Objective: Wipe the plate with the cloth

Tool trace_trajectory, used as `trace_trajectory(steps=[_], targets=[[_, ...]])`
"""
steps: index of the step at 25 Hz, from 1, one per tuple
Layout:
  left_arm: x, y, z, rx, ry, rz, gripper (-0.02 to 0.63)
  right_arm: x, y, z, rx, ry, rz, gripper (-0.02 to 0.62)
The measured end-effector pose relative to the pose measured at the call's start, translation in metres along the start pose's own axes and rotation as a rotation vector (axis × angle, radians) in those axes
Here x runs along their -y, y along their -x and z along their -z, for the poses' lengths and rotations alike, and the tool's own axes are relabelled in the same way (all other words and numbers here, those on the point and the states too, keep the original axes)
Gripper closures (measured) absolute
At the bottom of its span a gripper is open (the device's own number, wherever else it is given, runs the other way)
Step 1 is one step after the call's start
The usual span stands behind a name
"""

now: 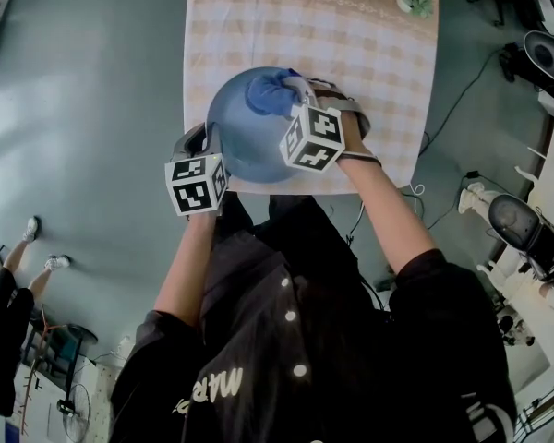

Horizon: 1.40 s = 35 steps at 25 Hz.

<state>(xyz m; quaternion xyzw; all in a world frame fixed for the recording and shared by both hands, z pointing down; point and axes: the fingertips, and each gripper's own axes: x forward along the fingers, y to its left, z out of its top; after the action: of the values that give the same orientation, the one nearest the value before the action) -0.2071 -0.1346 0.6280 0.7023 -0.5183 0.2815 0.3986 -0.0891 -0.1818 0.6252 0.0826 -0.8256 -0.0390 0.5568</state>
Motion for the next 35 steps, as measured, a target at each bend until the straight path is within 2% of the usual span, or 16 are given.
trace_trajectory(steps=[5, 13, 18, 23, 27, 35], targets=[[-0.001, 0.0, 0.0, 0.0, 0.02, 0.012, 0.554, 0.0, 0.004, 0.015, -0.041, 0.029, -0.011, 0.403], [0.0, -0.001, 0.0, 0.0, 0.024, 0.014, 0.555, -0.001, 0.007, 0.021, -0.047, 0.04, 0.016, 0.403], [-0.001, 0.0, 0.0, 0.033, 0.147, 0.066, 0.569, 0.0, 0.008, 0.021, -0.041, 0.037, 0.043, 0.402], [-0.001, 0.001, 0.0, 0.029, 0.172, 0.085, 0.572, -0.002, 0.01, 0.018, -0.043, 0.023, 0.059, 0.402], [-0.002, 0.001, -0.001, 0.026, 0.184, 0.093, 0.574, -0.012, 0.012, 0.003, -0.008, 0.008, 0.039, 0.402], [-0.001, 0.0, 0.0, 0.031, 0.191, 0.119, 0.575, -0.038, 0.011, -0.056, 0.164, -0.077, -0.023, 0.402]])
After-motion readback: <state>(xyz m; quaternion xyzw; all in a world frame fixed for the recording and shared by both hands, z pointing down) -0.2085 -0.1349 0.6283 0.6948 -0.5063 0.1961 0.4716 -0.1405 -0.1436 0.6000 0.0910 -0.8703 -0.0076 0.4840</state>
